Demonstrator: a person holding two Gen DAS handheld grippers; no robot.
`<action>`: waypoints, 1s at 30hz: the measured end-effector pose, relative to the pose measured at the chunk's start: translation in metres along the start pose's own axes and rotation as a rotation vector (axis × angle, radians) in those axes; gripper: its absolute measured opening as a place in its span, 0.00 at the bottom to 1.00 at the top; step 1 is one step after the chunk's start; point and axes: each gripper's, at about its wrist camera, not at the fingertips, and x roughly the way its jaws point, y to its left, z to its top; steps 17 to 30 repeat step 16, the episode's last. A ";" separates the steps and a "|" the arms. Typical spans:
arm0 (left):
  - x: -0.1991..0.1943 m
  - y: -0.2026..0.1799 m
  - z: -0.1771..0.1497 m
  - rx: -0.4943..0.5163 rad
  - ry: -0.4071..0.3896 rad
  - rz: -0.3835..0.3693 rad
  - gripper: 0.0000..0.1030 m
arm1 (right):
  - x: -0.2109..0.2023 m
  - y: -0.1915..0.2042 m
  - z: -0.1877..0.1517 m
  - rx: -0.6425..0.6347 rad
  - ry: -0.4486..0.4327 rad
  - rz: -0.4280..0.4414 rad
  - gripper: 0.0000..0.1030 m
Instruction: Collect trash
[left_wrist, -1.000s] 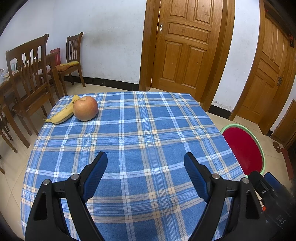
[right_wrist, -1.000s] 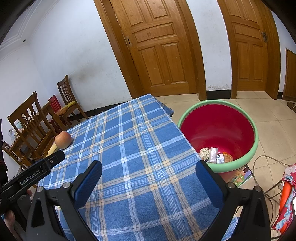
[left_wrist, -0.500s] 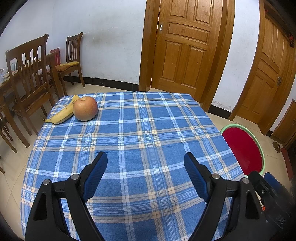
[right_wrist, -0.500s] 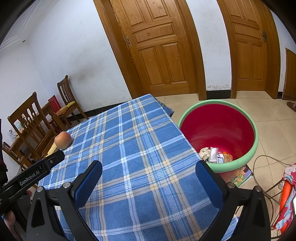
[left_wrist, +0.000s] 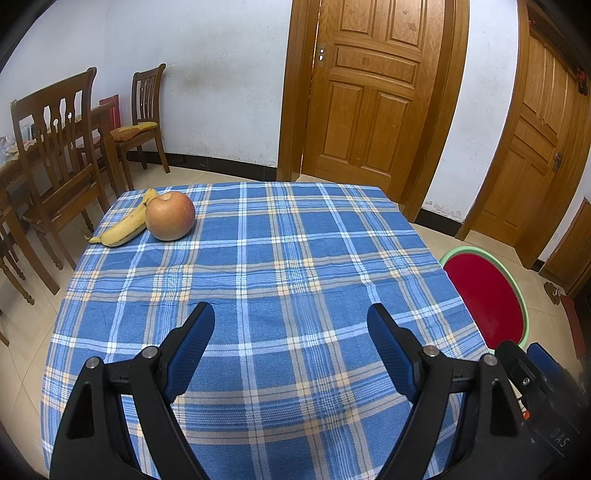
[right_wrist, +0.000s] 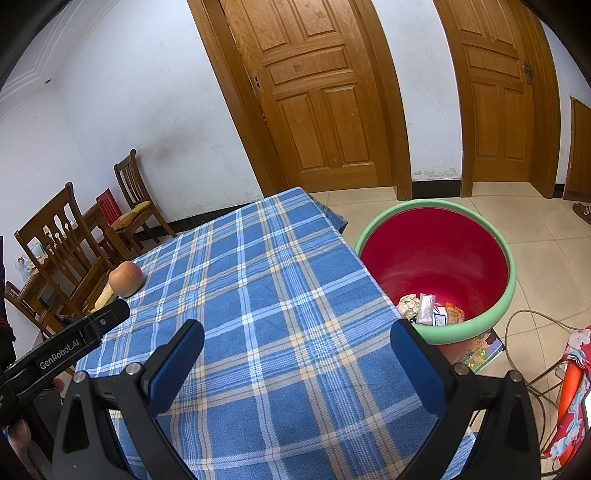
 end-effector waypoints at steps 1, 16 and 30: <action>0.000 0.000 0.000 0.000 0.000 0.000 0.82 | 0.000 0.001 0.000 -0.001 0.000 -0.002 1.00; 0.001 0.000 -0.001 0.000 0.003 0.000 0.82 | 0.000 0.004 -0.001 -0.005 0.003 -0.003 1.00; 0.001 0.000 -0.001 0.000 0.003 0.000 0.82 | 0.000 0.004 -0.001 -0.005 0.003 -0.003 1.00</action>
